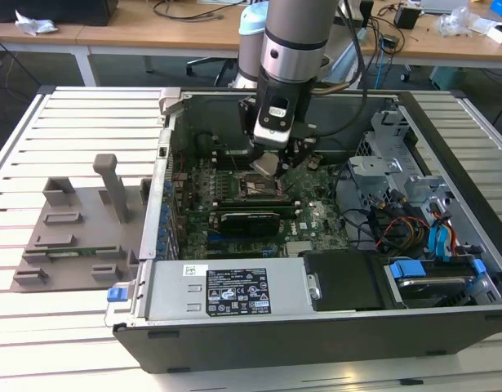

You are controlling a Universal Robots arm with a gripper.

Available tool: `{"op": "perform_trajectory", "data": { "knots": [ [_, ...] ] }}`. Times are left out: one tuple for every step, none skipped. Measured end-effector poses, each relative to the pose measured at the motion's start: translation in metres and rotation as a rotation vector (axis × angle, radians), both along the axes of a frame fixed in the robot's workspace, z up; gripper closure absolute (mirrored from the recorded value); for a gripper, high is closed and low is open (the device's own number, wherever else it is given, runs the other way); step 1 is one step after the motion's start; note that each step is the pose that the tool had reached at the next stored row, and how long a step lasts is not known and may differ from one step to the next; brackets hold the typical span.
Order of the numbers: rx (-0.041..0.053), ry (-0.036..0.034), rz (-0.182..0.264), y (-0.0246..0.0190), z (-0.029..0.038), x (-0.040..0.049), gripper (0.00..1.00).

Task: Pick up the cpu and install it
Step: 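Place the cpu into insertion slot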

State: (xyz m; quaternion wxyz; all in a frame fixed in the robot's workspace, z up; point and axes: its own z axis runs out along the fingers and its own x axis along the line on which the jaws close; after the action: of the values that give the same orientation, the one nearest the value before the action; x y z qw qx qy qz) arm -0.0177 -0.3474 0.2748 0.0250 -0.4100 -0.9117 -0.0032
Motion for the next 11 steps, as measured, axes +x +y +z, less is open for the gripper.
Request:
{"op": "perform_trajectory", "data": {
  "knots": [
    [0.0000, 0.0000, -0.023, 0.0000, 0.0000, 0.0000, 0.45],
    [0.0000, -0.0001, -0.036, 0.0000, 0.0000, 0.0000, 0.45],
    [-0.0001, 0.0000, -0.047, 0.0000, 0.0000, 0.0000, 0.45],
    [-0.0095, -0.0002, -0.066, 0.0000, 0.0000, -0.0001, 0.45],
    [-0.0315, -0.0010, -0.078, 0.0000, -0.0001, 0.0000, 0.45],
    [-0.0360, -0.0011, -0.081, 0.0001, 0.0000, 0.0000, 0.45],
    [-0.0410, -0.0013, -0.085, 0.0001, 0.0000, 0.0000, 0.45],
    [-0.0456, -0.0013, -0.088, 0.0001, 0.0000, 0.0000, 0.45],
    [-0.0497, -0.0015, -0.091, 0.0001, 0.0000, 0.0000, 0.45],
    [-0.0515, -0.0015, -0.094, 0.0002, -0.0001, 0.0000, 0.45],
    [-0.0521, -0.0014, -0.098, 0.0003, 0.0000, 0.0000, 0.45]
  ]
}}
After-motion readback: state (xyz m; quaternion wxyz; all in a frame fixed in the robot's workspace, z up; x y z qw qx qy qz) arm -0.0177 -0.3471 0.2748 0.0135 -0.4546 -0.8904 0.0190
